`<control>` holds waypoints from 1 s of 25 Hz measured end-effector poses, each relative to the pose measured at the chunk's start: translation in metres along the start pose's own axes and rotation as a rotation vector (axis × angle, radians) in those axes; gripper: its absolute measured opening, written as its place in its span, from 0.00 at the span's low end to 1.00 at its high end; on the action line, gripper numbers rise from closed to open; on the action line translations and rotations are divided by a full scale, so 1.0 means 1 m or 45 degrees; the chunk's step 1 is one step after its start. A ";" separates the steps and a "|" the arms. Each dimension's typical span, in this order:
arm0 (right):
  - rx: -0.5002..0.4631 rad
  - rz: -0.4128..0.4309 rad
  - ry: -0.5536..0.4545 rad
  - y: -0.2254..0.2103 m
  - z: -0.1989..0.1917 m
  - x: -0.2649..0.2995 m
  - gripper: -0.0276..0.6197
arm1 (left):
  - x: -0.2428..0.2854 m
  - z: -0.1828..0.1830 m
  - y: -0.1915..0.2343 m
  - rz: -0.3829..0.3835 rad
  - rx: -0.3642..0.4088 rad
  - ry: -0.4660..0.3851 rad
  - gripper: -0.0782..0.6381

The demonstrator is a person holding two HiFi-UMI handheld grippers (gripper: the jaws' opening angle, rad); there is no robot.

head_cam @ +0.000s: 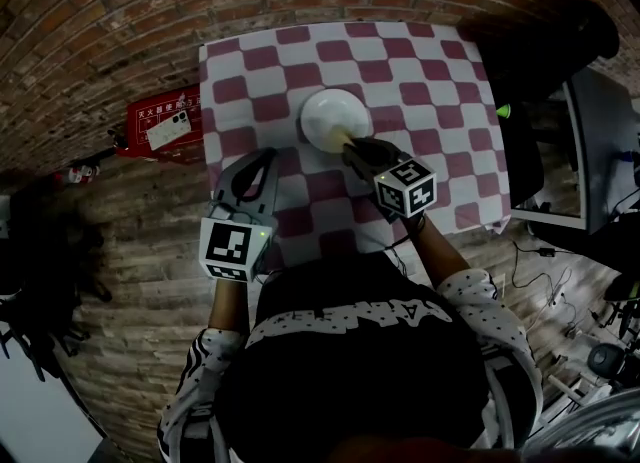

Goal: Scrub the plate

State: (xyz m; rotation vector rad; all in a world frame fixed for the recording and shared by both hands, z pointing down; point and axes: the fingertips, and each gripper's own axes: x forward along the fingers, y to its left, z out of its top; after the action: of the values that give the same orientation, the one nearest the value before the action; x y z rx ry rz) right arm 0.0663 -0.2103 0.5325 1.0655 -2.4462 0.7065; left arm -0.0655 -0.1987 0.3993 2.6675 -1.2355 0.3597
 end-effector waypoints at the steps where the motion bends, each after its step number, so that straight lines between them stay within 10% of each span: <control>1: 0.007 -0.006 -0.012 0.001 0.002 -0.001 0.13 | -0.001 0.000 0.001 -0.005 0.000 -0.004 0.13; 25: 0.073 -0.056 -0.348 0.017 0.058 -0.084 0.13 | 0.007 0.006 -0.043 -0.052 -0.002 -0.042 0.13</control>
State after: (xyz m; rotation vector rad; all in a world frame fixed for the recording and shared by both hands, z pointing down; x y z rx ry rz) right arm 0.0992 -0.1872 0.4372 1.3103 -2.6329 0.6581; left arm -0.0273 -0.1779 0.3925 2.7033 -1.1882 0.3098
